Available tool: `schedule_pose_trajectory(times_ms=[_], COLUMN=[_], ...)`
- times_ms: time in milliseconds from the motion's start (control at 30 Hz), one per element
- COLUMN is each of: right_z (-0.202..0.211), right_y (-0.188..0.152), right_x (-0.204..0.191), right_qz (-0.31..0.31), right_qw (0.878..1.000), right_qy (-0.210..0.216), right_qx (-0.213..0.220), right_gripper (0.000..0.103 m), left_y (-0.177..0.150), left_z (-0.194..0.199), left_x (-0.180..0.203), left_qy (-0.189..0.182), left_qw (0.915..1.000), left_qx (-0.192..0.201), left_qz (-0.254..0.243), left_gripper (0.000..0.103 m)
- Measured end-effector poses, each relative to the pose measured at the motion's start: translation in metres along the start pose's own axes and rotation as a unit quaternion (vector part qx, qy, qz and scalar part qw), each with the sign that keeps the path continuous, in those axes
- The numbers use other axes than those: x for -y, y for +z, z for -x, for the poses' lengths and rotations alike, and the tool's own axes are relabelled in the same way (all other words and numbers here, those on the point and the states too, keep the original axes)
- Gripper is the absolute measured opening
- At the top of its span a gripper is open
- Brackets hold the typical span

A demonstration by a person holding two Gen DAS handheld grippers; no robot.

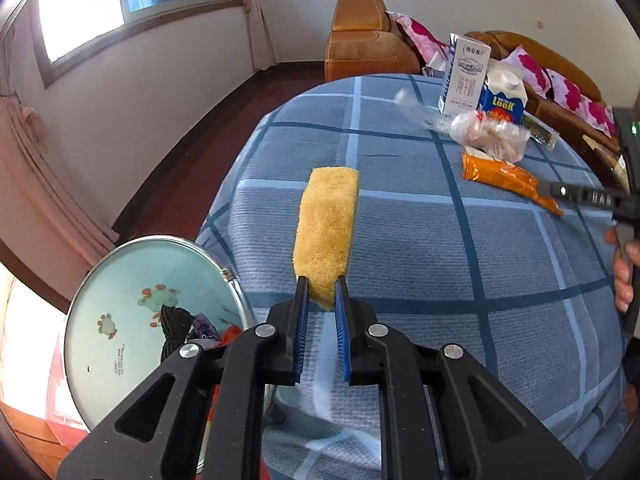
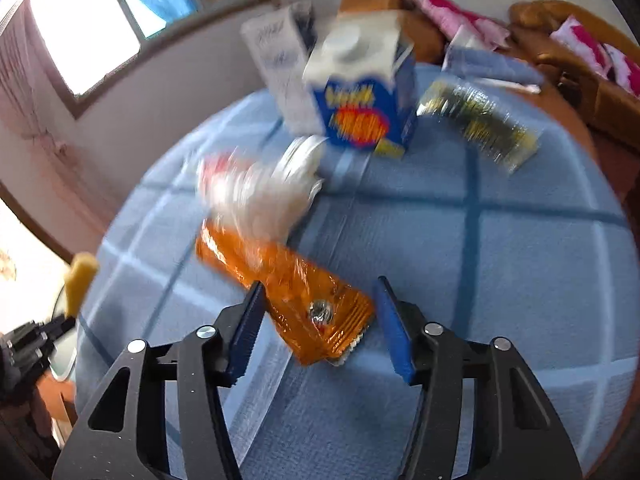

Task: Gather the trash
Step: 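Grasp the yellow sponge with the left gripper while the right gripper grasps the orange wrapper, then carry the yellow sponge and orange wrapper over the blue bucket with both grippers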

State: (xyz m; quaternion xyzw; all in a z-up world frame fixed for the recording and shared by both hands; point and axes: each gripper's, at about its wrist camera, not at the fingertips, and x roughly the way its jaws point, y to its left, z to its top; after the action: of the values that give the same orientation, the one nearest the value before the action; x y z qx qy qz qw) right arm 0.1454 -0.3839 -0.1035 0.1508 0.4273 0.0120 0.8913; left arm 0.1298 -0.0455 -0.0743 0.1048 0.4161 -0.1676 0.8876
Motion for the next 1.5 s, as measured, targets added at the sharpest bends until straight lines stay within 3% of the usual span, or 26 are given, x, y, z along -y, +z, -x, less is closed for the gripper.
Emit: schedule_pose_trajectory(times_ms=[133, 200, 233, 433, 533, 600, 667, 933, 1000, 1067, 1233, 1500], right_z=[0.001, 0.001, -0.001, -0.003, 0.007, 0.017, 0.025, 0.034, 0.026, 0.016, 0.020, 0.033], right_y=[-0.005, -0.005, -0.006, -0.009, -0.010, -0.013, -0.017, -0.032, -0.031, -0.031, -0.031, -0.014], right_x=[-0.007, -0.009, -0.011, -0.020, -0.014, -0.015, -0.022, -0.060, -0.056, -0.045, -0.045, -0.078], right_qz=[0.018, 0.027, 0.033, 0.056, 0.029, 0.020, 0.022, 0.089, 0.082, 0.061, 0.073, 0.151], right_qw=[1.000, 1.000, 0.999, 0.998, 1.000, 1.000, 0.999, 0.996, 0.996, 0.998, 0.995, 0.980], right_qy=[-0.002, -0.002, 0.000, -0.001, 0.002, 0.008, 0.017, 0.009, 0.011, 0.030, 0.074, 0.120], right_qx=[-0.003, -0.006, -0.011, -0.016, 0.007, 0.018, 0.022, 0.031, 0.019, 0.001, 0.009, 0.037], right_gripper=[0.056, 0.041, 0.026, 0.026, 0.037, 0.038, 0.062, 0.062, 0.049, 0.011, 0.005, 0.005], left_y=[0.000, 0.000, 0.000, -0.003, -0.005, -0.007, -0.008, -0.012, -0.014, -0.015, -0.019, -0.032], left_z=[0.003, 0.004, 0.005, 0.015, 0.020, 0.022, 0.022, 0.023, 0.023, 0.024, 0.030, 0.038], left_x=[-0.006, -0.008, -0.009, -0.014, -0.017, -0.020, -0.022, -0.029, -0.033, -0.037, -0.046, -0.067], left_qy=[-0.001, -0.003, -0.004, -0.004, -0.002, 0.000, 0.000, 0.002, 0.004, 0.005, 0.014, 0.038], left_qw=[1.0000, 0.9999, 0.9999, 0.9997, 0.9997, 0.9996, 0.9996, 0.9994, 0.9994, 0.9993, 0.9992, 0.9983], left_qx=[0.005, 0.007, 0.008, 0.017, 0.020, 0.021, 0.019, 0.021, 0.020, 0.020, 0.022, 0.015], left_qz=[0.006, 0.010, 0.011, 0.015, 0.016, 0.017, 0.019, 0.026, 0.029, 0.031, 0.030, 0.043], left_gripper=[0.013, 0.013, 0.013, 0.013, 0.013, 0.013, 0.013, 0.013, 0.013, 0.013, 0.013, 0.013])
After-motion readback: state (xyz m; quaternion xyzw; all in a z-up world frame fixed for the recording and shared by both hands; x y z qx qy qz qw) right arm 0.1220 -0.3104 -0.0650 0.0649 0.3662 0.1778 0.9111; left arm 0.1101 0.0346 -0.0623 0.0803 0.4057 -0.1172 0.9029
